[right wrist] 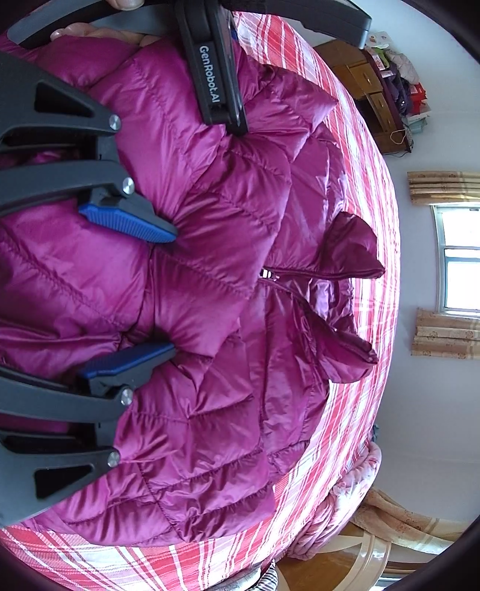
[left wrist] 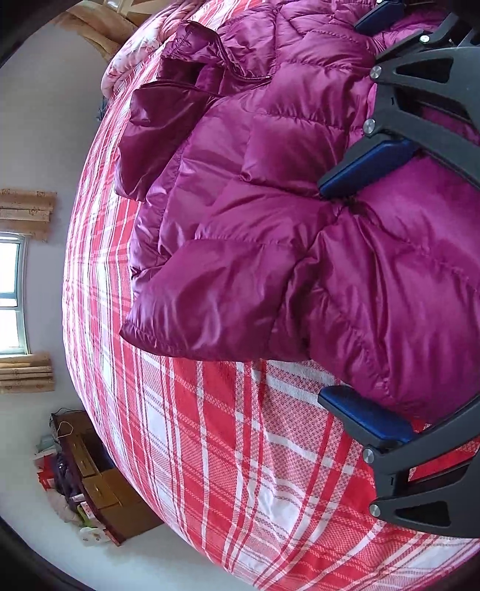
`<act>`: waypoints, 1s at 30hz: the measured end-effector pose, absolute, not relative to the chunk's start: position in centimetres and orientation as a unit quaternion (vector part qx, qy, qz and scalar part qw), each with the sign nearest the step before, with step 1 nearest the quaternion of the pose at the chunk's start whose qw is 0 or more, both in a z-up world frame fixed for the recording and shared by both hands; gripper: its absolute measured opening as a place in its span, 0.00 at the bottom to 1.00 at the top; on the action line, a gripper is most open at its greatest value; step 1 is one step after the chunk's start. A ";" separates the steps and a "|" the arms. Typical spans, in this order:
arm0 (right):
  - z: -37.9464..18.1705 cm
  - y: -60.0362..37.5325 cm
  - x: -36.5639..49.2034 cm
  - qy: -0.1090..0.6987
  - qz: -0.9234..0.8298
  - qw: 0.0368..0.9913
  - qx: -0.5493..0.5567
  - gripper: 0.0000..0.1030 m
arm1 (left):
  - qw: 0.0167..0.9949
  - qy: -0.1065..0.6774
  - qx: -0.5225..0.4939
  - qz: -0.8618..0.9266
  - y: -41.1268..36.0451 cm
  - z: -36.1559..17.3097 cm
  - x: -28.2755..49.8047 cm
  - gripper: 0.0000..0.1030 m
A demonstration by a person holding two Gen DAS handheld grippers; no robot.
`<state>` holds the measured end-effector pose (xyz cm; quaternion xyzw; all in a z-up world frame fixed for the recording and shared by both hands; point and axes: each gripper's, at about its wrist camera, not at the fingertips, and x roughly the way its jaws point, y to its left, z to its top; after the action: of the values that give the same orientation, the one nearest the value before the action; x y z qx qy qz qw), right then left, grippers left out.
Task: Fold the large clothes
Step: 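Grasp the jacket hem with both tools and lift it toward the collar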
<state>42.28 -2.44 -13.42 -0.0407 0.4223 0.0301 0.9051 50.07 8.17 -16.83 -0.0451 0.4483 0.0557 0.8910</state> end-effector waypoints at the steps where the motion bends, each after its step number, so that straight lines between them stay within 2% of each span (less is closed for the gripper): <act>1: -13.4 -2.5 42.3 0.422 0.031 0.905 -0.040 0.58 | 0.887 0.456 -0.052 0.056 8.5 -16.7 50.0 0.99; 6: -13.2 -2.5 42.3 0.426 0.040 0.903 -0.038 0.60 | 0.890 0.448 -0.028 0.084 8.0 -13.5 48.4 0.99; 12: -10.8 -3.9 41.8 0.406 0.065 0.911 -0.027 0.63 | 0.902 0.425 -0.054 0.045 7.7 -8.8 49.5 0.99; 14: -9.3 -4.9 42.3 0.388 0.067 0.919 -0.018 0.66 | 0.906 0.418 -0.047 0.049 7.3 -8.1 50.9 0.99; 16: -7.8 -6.4 43.6 0.382 0.063 0.922 0.005 0.76 | 0.906 0.418 -0.049 0.044 6.9 -7.8 52.5 0.99; 20: -6.1 -9.2 47.3 0.379 0.045 0.924 0.030 0.77 | 0.904 0.421 -0.071 0.023 6.1 -7.2 56.3 0.99; 24: -5.3 -11.2 50.8 0.374 0.029 0.926 0.042 0.81 | 0.903 0.425 -0.066 0.013 4.7 -6.6 60.0 0.99; 30: -5.3 -13.4 56.5 0.389 0.021 0.919 0.056 0.82 | 0.898 0.438 -0.035 0.009 1.5 -6.6 65.8 0.99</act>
<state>56.48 -13.40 -5.26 0.0563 0.3886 0.0207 0.9195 65.79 1.53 -6.64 -0.0348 0.4380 0.0088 0.8983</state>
